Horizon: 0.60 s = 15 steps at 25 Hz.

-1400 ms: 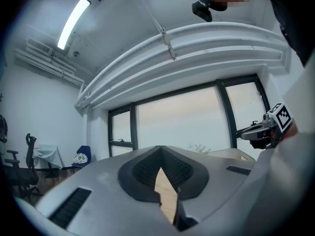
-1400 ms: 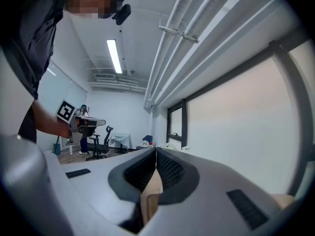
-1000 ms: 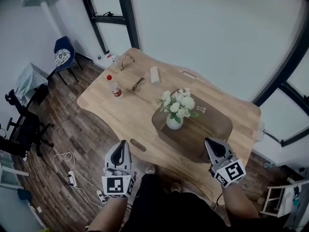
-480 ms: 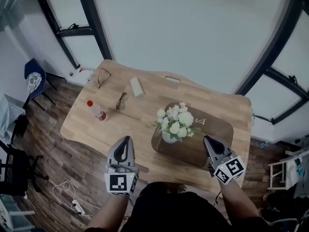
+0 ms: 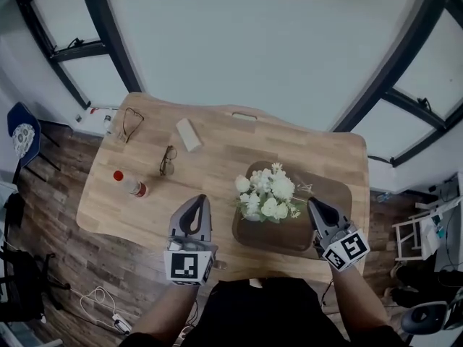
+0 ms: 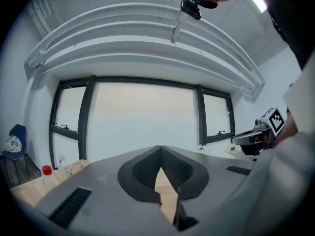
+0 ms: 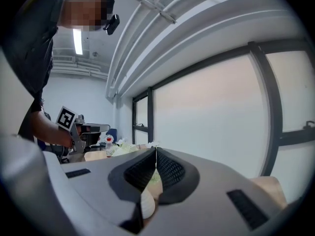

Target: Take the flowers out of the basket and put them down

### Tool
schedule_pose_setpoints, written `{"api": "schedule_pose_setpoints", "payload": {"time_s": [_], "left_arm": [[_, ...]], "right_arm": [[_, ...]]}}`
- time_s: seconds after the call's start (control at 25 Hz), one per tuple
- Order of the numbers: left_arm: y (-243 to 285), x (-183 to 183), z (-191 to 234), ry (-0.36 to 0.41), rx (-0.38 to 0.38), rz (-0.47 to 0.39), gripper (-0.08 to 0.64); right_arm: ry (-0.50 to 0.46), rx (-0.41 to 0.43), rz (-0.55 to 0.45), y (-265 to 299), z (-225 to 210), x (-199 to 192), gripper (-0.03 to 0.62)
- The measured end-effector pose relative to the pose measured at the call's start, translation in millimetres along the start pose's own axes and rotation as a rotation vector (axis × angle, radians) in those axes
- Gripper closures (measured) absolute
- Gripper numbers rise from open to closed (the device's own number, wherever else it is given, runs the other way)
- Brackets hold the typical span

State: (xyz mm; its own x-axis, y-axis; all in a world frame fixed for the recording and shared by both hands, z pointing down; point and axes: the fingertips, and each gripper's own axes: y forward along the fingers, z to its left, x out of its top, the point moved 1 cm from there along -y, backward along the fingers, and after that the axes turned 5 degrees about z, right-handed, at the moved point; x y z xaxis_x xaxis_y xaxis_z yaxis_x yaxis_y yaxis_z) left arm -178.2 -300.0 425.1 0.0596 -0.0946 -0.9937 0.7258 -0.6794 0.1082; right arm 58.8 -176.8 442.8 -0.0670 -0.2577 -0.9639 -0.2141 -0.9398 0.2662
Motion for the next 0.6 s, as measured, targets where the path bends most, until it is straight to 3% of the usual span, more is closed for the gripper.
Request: {"api": "schedule_pose_setpoints", "payload": {"time_s": [0.24,0.44,0.6], "left_arm": [[15.4,-8.1,-15.4,0.022,-0.019,0.044,0.555],[16.9,-22.5,-8.2,0.008,0.064,0.059,0.555],[16.3,-22.9,-2.5,0.016,0.099,0.072,0.555]], "right_arm": [[0.003,0.084,0.048,17.3,-4.7,-31.5,0.569],[0.011,0.163,0.169,37.2,-7.0,-72.0,0.569],[-0.065,0.211,0.235,56.3,-3.0,-91.8,0.569]]}}
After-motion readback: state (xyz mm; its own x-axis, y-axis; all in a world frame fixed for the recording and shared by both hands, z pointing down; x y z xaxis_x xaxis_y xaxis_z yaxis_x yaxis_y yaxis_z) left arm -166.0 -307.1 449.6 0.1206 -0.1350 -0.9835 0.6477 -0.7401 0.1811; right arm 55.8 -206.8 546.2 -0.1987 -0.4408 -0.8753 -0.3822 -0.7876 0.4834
